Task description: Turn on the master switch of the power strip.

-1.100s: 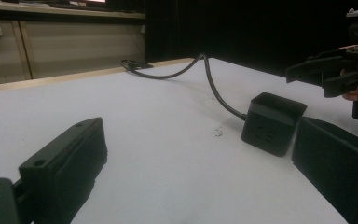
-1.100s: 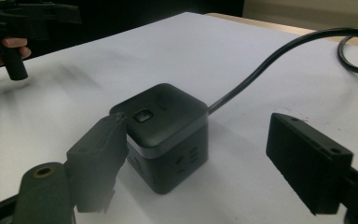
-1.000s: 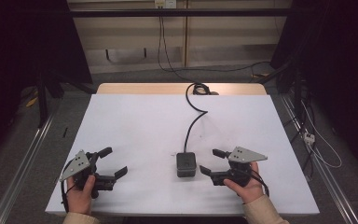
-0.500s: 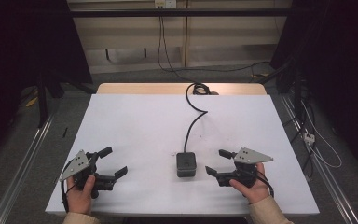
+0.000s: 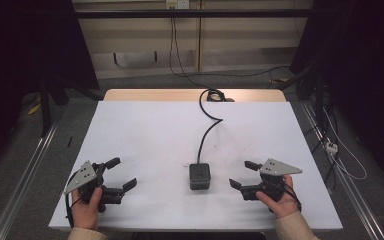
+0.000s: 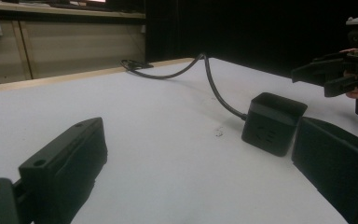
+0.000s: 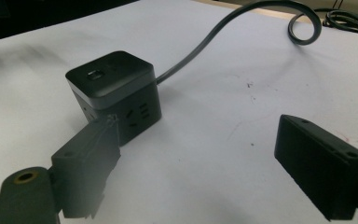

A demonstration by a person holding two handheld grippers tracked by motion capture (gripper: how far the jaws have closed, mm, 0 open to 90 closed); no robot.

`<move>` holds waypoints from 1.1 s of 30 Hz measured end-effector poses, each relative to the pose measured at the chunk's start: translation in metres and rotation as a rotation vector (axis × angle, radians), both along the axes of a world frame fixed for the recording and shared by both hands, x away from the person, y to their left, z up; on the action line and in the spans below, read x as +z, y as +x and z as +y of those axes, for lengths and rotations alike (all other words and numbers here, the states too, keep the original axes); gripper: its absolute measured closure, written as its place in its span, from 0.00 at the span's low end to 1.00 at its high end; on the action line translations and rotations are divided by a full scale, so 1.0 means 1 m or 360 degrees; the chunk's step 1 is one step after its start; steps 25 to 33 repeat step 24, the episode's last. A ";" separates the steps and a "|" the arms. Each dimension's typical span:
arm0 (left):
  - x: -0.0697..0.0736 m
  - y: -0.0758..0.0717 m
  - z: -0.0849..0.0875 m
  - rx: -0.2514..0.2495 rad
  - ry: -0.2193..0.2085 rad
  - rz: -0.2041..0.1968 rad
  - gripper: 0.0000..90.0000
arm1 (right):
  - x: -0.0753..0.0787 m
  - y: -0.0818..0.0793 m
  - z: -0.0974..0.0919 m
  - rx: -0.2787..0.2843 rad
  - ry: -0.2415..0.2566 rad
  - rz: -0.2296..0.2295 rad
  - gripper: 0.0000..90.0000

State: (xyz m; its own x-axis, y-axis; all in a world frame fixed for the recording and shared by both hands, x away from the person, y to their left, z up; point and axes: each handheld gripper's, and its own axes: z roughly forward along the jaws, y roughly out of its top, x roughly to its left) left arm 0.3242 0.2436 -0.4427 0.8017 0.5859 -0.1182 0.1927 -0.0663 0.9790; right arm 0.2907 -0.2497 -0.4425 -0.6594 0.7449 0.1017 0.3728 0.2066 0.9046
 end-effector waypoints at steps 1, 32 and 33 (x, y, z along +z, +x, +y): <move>0.000 0.000 0.000 0.0000 0.0000 0.0000 0.03 | 0.000 0.000 -0.002 0.0000 -0.0005 0.0005 0.15; -0.001 0.001 -0.001 0.0007 -0.0001 0.0016 0.03 | -0.005 -0.004 -0.017 -0.0041 -0.0067 0.0018 0.11; -0.001 0.001 -0.001 0.0007 -0.0001 0.0016 0.03 | -0.005 -0.004 -0.017 -0.0041 -0.0067 0.0018 0.11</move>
